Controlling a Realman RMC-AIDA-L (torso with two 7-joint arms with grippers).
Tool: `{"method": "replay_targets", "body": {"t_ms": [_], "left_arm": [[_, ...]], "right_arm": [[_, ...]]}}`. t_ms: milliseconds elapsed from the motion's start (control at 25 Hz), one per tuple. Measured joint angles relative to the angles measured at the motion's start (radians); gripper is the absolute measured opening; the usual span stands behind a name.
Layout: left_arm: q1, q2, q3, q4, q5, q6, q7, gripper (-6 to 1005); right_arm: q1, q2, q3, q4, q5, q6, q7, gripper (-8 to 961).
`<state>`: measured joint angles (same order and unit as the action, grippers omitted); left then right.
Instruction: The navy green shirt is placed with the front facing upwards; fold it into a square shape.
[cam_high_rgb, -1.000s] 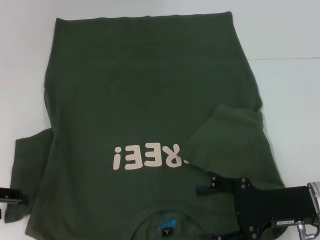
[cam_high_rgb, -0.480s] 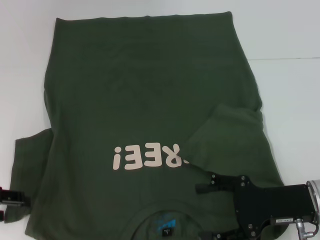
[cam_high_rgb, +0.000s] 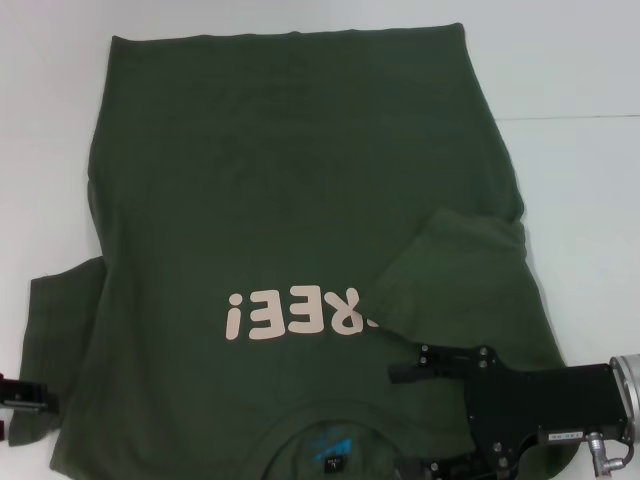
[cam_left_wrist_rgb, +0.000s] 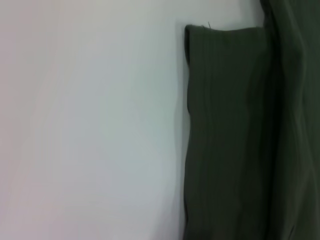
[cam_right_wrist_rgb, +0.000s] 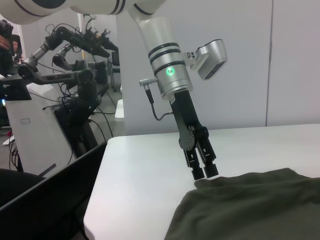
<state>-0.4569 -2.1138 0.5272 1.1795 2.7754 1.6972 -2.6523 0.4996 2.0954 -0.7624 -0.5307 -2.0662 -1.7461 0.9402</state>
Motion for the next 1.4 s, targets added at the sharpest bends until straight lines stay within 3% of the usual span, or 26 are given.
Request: {"method": "replay_targets", "body": {"t_ms": [1400], "left_arm": [[-0.032, 0.005, 0.011, -0.048, 0.000, -0.014, -0.009, 728]], "right_arm": [[0.005, -0.002, 0.000, 0.000, 0.000, 0.013, 0.002, 915]]}}
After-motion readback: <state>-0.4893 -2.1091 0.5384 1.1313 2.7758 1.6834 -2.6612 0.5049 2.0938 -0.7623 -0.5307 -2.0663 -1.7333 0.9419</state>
